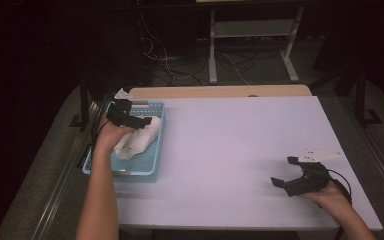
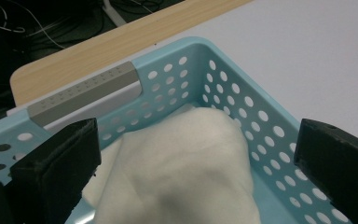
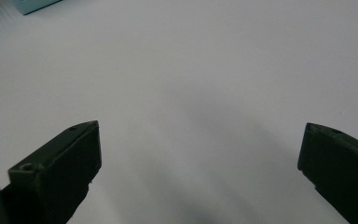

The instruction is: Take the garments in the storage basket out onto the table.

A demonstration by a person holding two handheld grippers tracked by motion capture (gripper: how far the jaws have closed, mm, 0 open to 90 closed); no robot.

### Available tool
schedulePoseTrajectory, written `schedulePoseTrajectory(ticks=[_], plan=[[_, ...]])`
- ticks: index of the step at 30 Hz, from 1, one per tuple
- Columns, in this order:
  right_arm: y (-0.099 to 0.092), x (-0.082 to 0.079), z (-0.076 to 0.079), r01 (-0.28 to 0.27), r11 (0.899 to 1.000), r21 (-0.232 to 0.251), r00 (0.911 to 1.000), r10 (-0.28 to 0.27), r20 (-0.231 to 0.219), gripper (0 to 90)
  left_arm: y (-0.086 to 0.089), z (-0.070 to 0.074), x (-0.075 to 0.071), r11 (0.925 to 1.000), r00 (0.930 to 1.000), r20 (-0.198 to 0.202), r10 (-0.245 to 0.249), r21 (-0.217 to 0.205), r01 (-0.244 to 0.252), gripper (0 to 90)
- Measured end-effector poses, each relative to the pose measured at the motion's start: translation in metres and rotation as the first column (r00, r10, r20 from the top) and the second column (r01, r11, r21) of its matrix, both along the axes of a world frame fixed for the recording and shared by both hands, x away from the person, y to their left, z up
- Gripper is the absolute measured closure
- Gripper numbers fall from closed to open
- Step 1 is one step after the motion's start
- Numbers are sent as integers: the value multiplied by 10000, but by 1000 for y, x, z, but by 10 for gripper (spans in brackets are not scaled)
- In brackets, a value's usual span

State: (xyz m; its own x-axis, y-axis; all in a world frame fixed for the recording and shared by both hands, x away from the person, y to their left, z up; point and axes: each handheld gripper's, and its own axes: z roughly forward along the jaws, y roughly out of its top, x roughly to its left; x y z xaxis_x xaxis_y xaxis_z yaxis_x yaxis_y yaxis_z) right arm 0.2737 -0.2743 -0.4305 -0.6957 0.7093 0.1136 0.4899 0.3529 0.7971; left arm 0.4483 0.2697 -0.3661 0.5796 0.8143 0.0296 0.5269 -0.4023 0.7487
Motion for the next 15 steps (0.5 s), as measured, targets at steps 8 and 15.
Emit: schedulePoseTrajectory(ticks=[8,15], plan=[[0,0,0,-20,10000,4,10000,20,-5,0,-1,-7,2,9999,9998,-220,1,100,1,2],[0,0,0,-24,10000,-18,10000,24,9,0,0,-15,4,9997,9990,-435,49,235,-39,2]])
